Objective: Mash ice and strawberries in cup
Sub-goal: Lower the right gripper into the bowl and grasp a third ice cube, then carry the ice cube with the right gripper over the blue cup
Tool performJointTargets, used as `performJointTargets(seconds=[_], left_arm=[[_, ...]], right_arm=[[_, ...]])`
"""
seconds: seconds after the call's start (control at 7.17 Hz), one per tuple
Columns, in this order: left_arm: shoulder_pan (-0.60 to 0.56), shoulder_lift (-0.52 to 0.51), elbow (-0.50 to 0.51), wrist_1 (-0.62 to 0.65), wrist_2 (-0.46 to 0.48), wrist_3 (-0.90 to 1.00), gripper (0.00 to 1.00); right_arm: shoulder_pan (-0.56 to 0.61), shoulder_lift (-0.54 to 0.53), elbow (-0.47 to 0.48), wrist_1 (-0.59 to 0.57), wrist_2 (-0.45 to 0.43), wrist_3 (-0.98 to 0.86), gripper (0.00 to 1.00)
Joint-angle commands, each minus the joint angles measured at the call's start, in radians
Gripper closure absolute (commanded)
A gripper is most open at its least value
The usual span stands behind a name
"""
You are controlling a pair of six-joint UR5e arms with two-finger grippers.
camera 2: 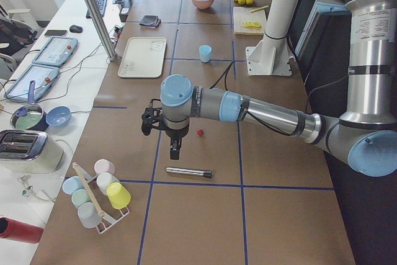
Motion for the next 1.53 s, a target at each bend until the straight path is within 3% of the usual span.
performJointTargets(seconds=[0.0,0.14,0.42,0.7,0.84,1.26,1.39], left_arm=[[0.000,0.000,0.000,0.000,-0.003,-0.001,0.00],[0.000,0.006,0.000,0.000,-0.003,-0.001,0.00],[0.000,0.015,0.000,0.000,-0.005,-0.001,0.00],[0.000,0.016,0.002,0.000,-0.005,-0.001,0.00],[0.000,0.017,0.002,0.000,-0.005,-0.001,0.00],[0.000,0.019,0.005,0.000,-0.005,-0.001,0.00],[0.000,0.017,0.009,0.000,-0.005,-0.001,0.00]], right_arm=[[0.021,0.023,0.162,-0.154,-0.004,-0.001,1.00],[0.018,0.095,0.186,-0.208,-0.009,0.001,1.00],[-0.099,0.277,0.177,-0.336,-0.015,0.016,1.00],[-0.214,0.524,0.174,-0.601,-0.020,0.035,1.00],[-0.297,0.613,0.168,-0.665,-0.053,0.124,1.00],[-0.510,0.843,0.010,-0.656,-0.185,0.405,1.00],[-0.538,0.890,-0.039,-0.591,-0.188,0.477,1.00]])
